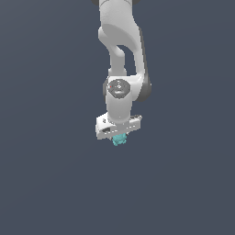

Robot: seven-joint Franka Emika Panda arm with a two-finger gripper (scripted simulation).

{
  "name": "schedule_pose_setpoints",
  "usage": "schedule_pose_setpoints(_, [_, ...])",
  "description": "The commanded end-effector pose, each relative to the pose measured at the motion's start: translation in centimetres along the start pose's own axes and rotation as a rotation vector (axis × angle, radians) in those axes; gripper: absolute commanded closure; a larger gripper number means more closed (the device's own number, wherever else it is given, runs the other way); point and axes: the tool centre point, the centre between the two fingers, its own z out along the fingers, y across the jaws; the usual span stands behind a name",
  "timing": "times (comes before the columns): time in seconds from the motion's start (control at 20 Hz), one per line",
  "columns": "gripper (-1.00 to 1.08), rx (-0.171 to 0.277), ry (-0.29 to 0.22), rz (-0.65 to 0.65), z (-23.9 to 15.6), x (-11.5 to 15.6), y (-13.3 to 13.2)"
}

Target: Pick up the object and move it to a goal position.

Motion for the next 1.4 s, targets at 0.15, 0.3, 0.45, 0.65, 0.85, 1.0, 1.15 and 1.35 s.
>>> schedule_pose_setpoints(0.15, [1.08,0.0,0.001,0.0,-5.3,-0.2,2.9])
schedule_pose_setpoints(0.3, [1.08,0.001,0.001,0.0,-8.5,-0.3,4.6])
schedule_pose_setpoints(0.45, [1.08,0.001,0.001,0.0,-11.8,-0.4,6.4])
schedule_pose_setpoints(0.65, [1.08,0.001,0.001,0.0,-16.0,-0.5,8.7])
schedule_pose_setpoints(0.85, [1.08,0.001,0.001,0.0,-19.5,-0.5,10.8])
schedule_pose_setpoints(1.0, [1.08,0.0,0.001,0.0,-21.6,-0.5,11.9])
schedule_pose_setpoints(1.15, [1.08,0.0,0.001,0.0,-23.1,-0.4,12.8])
schedule_pose_setpoints(1.35, [1.08,0.0,0.001,0.001,-24.5,-0.4,13.7])
